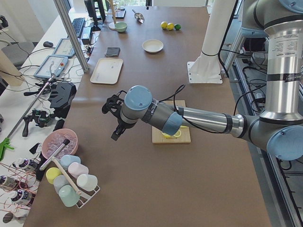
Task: Place red cherry on plate
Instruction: 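Move the right gripper toward the white round plate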
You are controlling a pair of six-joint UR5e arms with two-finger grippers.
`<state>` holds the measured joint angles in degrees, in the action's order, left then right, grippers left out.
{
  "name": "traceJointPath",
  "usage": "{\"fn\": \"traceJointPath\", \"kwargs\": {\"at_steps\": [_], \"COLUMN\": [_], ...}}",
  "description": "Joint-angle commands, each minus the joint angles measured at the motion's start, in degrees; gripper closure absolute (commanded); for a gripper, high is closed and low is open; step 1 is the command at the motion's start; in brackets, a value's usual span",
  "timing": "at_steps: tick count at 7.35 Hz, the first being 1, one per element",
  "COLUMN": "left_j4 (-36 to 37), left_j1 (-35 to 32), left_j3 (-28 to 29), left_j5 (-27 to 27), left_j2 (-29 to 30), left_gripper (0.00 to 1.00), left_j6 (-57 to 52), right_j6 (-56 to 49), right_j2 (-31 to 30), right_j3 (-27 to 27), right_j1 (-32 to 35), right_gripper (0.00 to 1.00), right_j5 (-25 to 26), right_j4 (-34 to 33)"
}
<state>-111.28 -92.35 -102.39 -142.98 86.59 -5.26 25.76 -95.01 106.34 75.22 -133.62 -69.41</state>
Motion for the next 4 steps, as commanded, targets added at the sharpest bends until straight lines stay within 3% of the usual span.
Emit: {"fn": "traceJointPath", "kwargs": {"at_steps": [1,3,4], "left_j4": [-5.8,-9.2,-9.3], "left_j1": [4.7,6.0,6.0], "left_j3": [0.1,0.3,0.3], "left_j5": [-0.3,-0.3,-0.3], "left_j2": [0.1,0.0,0.0], "left_gripper": [0.02,0.02,0.02], "left_j6": [10.0,14.3,14.3], "right_j6": [21.8,31.3,37.2], "right_j2": [0.9,0.7,1.0], "right_j3": [-1.2,-7.7,-10.8], "right_j1": [-14.2,-24.0,-26.9], "right_gripper": [0.01,0.03,0.11], "right_j5": [10.2,18.8,20.0], "right_j4": [11.8,25.1,31.3]}}
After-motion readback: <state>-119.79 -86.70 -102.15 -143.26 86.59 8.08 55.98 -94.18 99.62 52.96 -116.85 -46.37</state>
